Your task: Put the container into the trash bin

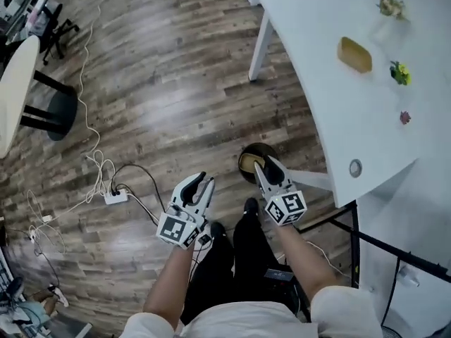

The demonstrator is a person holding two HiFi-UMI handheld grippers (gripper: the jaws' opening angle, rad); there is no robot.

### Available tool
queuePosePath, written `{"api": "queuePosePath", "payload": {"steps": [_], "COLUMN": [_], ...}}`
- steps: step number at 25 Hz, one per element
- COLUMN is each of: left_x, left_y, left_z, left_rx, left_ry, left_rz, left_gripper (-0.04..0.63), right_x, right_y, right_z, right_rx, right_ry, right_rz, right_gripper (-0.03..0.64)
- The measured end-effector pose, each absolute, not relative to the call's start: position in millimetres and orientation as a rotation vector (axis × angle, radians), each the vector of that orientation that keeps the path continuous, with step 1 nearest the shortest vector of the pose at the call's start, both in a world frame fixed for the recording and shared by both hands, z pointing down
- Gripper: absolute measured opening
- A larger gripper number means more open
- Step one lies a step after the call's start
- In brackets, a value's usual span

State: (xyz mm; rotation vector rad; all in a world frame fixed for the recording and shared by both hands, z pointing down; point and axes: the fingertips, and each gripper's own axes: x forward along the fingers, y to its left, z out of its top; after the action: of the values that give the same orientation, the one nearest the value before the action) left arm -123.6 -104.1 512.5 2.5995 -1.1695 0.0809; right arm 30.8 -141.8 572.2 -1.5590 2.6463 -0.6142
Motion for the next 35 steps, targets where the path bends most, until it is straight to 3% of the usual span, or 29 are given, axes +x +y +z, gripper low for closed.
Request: {"api": "queuePosePath", "payload": {"steps": [8,16,24,35], "left_x": [-170.3,-181.7,-190.3,-185.9], "left_y": [-48.9,2.9,43.1,57.2], "left_z": [340.4,240.0,187.0,178.3], "left_rx": [2.739,2.847,2.927,2.926], "left_ry": [-1.225,-1.202,-1.176,-1.196], "left_rz": [0.012,-0.084,-0.191,-0.244], "left_gripper": [0.097,0.097,0.097,0.097], "right_x": [-9.9,-10.4,-18.3,0.4], "right_y": [-74.1,-0.4,61.7,77.4], "right_z": [347.0,216.2,170.0,168.9], "right_rx": [-1.404,-1.355,-1.354,-1.327], "right_ry": [2.659,2.638,2.599,2.597], "right_rz": [-0.214,0.074,0.203,0.207], "right_gripper": [0.156,0.158,0.156,0.155]}}
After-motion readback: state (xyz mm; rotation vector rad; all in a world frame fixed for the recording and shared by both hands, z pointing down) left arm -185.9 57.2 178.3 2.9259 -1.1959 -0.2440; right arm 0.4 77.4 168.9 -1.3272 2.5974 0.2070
